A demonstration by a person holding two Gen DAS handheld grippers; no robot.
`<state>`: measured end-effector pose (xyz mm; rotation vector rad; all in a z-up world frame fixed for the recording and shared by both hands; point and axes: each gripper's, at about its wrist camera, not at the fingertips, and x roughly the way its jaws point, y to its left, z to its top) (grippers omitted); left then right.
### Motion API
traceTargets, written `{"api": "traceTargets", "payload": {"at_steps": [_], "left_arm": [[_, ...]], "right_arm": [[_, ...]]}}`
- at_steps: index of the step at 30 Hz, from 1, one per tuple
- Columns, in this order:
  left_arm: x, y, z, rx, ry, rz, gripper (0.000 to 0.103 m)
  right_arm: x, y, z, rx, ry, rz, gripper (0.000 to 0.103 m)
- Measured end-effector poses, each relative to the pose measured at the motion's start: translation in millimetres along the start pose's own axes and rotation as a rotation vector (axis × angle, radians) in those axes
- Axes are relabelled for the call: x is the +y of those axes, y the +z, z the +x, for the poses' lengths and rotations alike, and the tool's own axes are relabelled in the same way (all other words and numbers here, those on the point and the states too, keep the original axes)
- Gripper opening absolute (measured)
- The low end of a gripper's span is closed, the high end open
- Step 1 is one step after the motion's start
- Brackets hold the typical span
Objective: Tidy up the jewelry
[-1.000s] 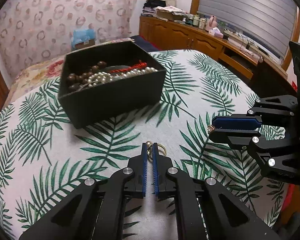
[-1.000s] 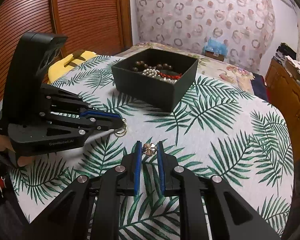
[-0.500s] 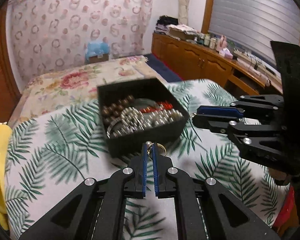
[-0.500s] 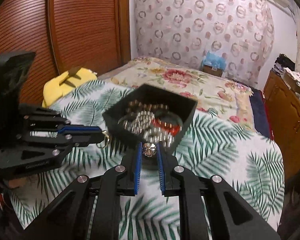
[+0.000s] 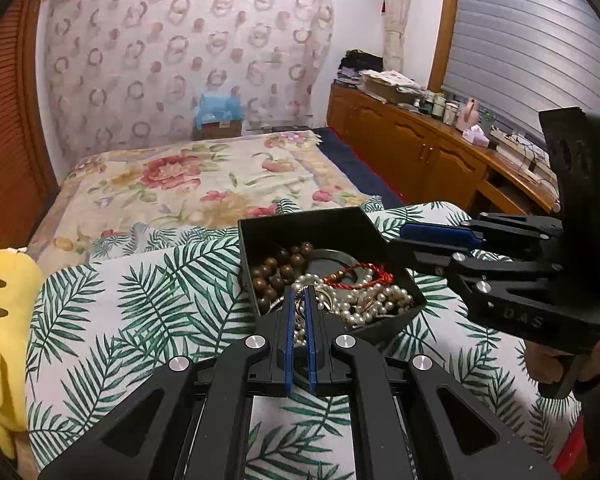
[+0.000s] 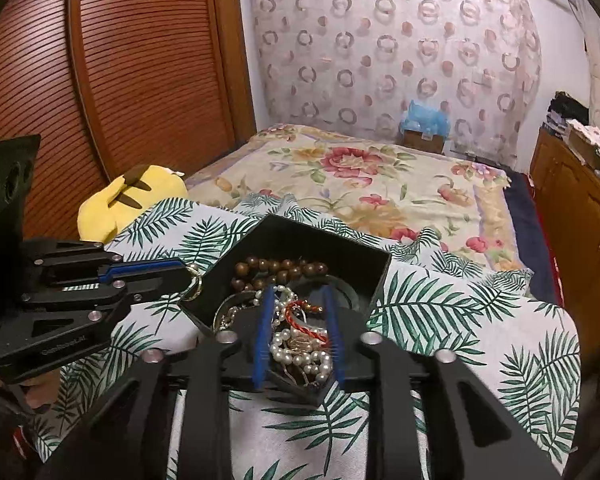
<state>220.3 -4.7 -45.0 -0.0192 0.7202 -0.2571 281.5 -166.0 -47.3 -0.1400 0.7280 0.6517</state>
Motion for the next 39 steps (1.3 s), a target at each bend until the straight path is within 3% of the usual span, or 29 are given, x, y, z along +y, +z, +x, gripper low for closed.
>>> {"api": "traceTargets", "payload": {"at_steps": [7, 10, 12, 14, 16, 19, 23, 26, 31, 36, 39], "left_arm": [[-1, 3, 9, 0.000, 0.031, -0.013, 0.005], [-1, 3, 8, 0.001, 0.042, -0.015, 0.010], [-4, 2, 3, -0.012, 0.060, -0.004, 0.019], [-8, 1, -4, -0.022, 0.077, 0.004, 0.036], [-10, -3, -12, -0.034, 0.089, 0.008, 0.043], [-13, -10, -29, -0.061, 0.107, 0.003, 0.075], [-17, -23, -54, -0.110, 0.150, -0.004, 0.091], [-17, -31, -68, -0.128, 0.165, -0.027, 0.095], [-22, -50, -92, -0.142, 0.181, -0.053, 0.095], [-30, -64, -106, -0.130, 0.203, -0.059, 0.096], [-31, -71, -112, -0.132, 0.189, -0.069, 0.096]], "right_arm": [[-2, -8, -7, -0.009, -0.011, 0.007, 0.029], [-1, -14, -16, -0.018, -0.022, 0.002, 0.029], [0, -19, -21, -0.027, -0.028, 0.002, 0.029], [4, -25, -29, -0.037, -0.034, 0.004, 0.029], [7, -31, -39, -0.052, -0.049, 0.008, 0.029], [10, -40, -55, -0.081, -0.052, 0.026, 0.029], [16, -54, -79, -0.127, -0.068, 0.046, 0.048], [18, -64, -95, -0.155, -0.087, 0.061, 0.050], [24, -80, -115, -0.183, -0.121, 0.082, 0.062], [29, -92, -135, -0.219, -0.159, 0.104, 0.091], [33, -100, -146, -0.244, -0.214, 0.115, 0.101]]}}
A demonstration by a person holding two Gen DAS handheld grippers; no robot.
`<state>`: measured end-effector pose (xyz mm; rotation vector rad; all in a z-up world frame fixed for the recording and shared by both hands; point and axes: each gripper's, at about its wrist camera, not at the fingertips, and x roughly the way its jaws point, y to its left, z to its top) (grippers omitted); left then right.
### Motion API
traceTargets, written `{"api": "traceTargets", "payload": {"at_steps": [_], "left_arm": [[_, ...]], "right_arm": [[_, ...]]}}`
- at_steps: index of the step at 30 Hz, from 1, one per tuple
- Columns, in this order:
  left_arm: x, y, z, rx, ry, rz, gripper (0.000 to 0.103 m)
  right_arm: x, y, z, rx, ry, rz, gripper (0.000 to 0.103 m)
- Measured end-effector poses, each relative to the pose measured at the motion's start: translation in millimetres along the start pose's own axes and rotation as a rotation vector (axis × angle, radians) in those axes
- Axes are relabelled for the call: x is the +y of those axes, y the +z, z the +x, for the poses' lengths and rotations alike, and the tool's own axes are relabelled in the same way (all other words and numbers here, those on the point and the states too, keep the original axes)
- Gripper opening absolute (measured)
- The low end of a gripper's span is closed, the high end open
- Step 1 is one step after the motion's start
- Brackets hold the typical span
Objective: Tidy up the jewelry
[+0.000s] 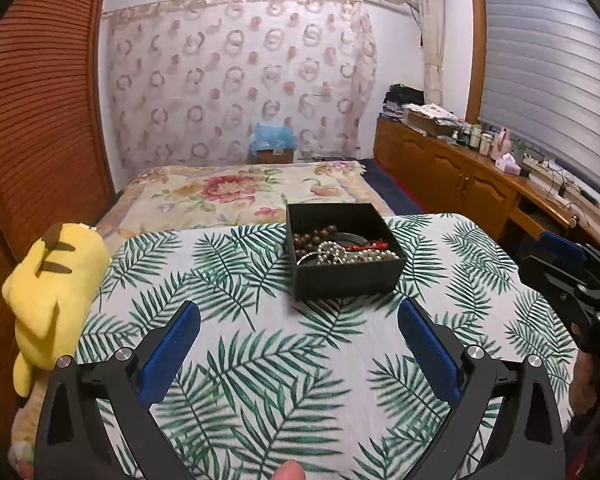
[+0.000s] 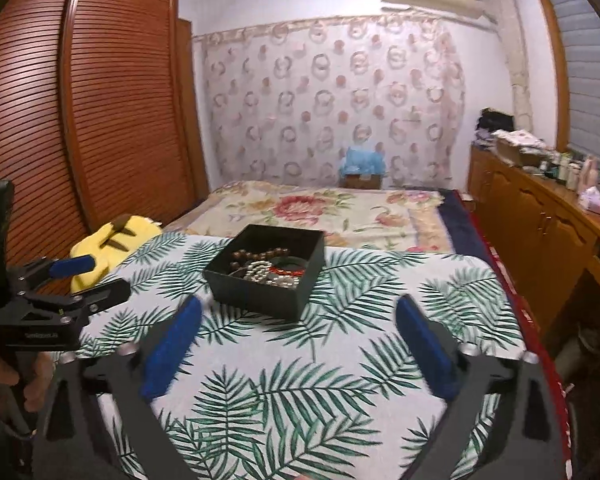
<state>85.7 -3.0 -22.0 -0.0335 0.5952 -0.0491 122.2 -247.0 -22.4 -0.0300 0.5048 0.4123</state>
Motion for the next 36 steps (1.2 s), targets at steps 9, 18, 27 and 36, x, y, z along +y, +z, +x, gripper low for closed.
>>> {"api": "traceTargets", "payload": {"at_steps": [9, 18, 27, 36], "left_arm": [[-2, -4, -15, -0.018, 0.031, 0.009, 0.096], [-2, -7, -21, -0.034, 0.035, 0.013, 0.096], [-4, -7, -24, -0.038, 0.041, 0.019, 0.096], [-6, -5, -27, -0.043, 0.043, 0.019, 0.096]], "right_arm": [[-6, -11, -13, -0.008, -0.026, 0.037, 0.101], [-6, -10, -16, -0.018, -0.031, 0.040, 0.101], [-6, -10, -16, -0.019, -0.032, 0.040, 0.101], [-5, -10, -18, -0.021, -0.036, 0.040, 0.101]]}}
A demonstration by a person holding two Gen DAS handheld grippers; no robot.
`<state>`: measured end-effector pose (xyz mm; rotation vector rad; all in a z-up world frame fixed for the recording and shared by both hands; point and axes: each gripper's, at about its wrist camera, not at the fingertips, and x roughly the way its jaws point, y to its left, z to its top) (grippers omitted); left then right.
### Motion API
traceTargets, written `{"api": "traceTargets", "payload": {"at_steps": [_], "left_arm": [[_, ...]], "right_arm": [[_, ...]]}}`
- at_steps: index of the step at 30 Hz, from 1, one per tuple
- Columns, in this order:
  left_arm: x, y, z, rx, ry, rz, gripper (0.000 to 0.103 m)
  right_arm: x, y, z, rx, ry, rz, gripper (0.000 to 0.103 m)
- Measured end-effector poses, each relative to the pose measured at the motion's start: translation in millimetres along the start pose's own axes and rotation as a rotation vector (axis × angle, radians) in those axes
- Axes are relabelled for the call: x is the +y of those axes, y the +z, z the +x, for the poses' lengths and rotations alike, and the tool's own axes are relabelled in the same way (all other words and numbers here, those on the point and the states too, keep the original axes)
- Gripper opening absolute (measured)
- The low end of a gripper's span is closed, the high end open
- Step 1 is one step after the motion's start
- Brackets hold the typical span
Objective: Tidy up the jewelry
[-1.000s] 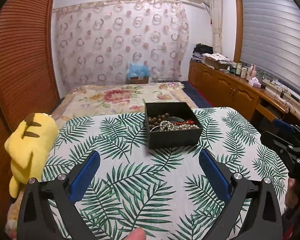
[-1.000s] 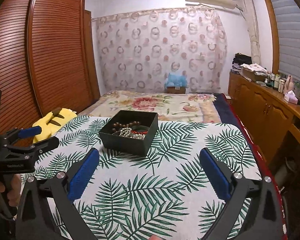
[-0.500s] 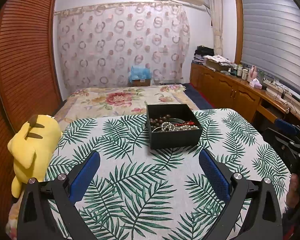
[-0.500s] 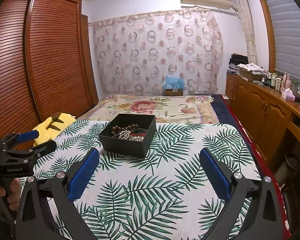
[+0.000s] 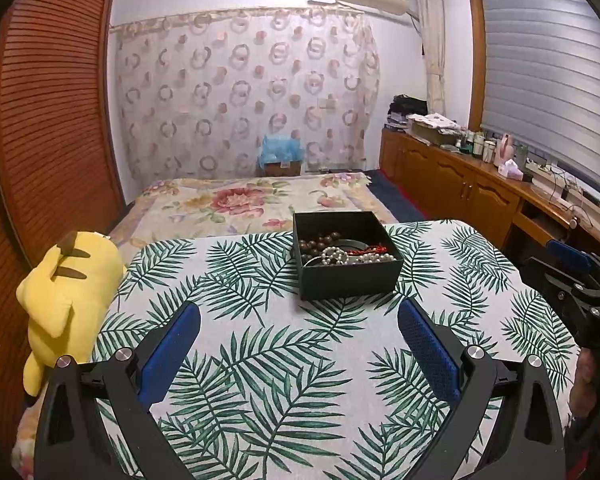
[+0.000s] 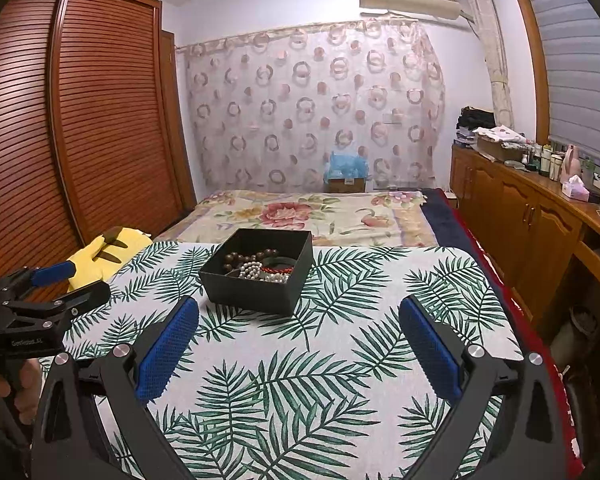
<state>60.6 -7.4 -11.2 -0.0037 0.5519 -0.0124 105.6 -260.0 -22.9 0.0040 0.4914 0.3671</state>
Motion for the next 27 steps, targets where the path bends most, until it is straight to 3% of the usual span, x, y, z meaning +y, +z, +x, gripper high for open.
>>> {"api": "traceTargets", "payload": {"at_steps": [27], "left_arm": [[-9.0, 6.8, -10.1, -0.021, -0.006, -0.003, 0.096]], "right_arm": [[3.4, 1.6, -6.7, -0.007, -0.004, 0.001, 0.101]]}}
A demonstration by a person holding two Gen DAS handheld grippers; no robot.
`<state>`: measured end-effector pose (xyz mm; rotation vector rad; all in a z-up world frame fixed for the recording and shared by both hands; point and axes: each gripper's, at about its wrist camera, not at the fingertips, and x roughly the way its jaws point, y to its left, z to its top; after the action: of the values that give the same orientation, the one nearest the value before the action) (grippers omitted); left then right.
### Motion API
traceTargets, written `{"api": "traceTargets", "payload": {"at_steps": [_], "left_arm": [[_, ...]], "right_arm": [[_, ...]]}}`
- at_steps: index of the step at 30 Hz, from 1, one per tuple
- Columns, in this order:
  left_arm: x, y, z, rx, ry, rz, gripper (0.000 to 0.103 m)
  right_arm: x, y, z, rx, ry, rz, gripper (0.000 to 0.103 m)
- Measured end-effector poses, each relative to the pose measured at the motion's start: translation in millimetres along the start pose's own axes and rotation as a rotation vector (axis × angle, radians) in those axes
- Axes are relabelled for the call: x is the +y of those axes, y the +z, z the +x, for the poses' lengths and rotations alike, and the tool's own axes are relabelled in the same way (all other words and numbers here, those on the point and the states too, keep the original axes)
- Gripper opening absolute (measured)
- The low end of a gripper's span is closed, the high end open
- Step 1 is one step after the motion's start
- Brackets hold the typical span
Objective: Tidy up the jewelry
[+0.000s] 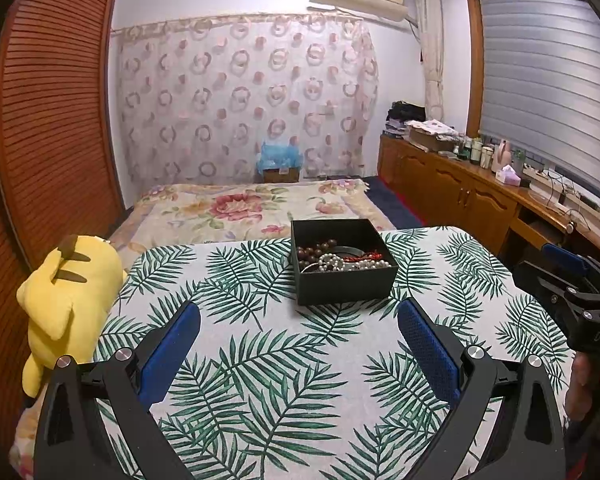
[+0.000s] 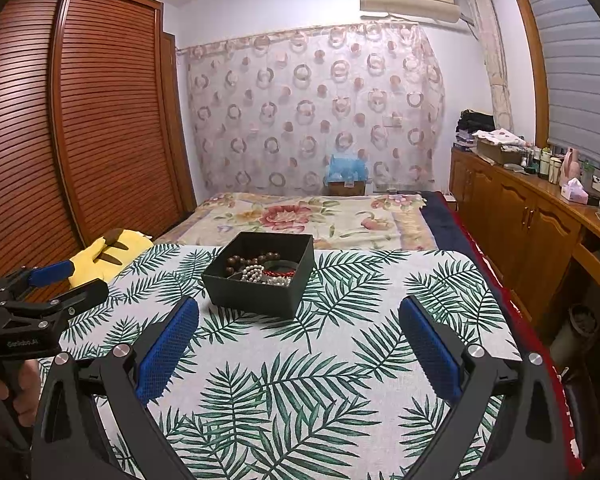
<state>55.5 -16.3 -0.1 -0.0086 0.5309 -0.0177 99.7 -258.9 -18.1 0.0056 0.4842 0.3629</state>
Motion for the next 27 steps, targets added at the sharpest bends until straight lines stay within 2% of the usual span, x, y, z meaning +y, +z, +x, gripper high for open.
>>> {"api": "traceTargets", "payload": {"at_steps": [27], "left_arm": [[1.3, 2.1, -1.6, -0.002, -0.009, -0.004, 0.096]], "right_arm": [[1.7, 3.3, -5.0, -0.004, -0.003, 0.002, 0.101]]}}
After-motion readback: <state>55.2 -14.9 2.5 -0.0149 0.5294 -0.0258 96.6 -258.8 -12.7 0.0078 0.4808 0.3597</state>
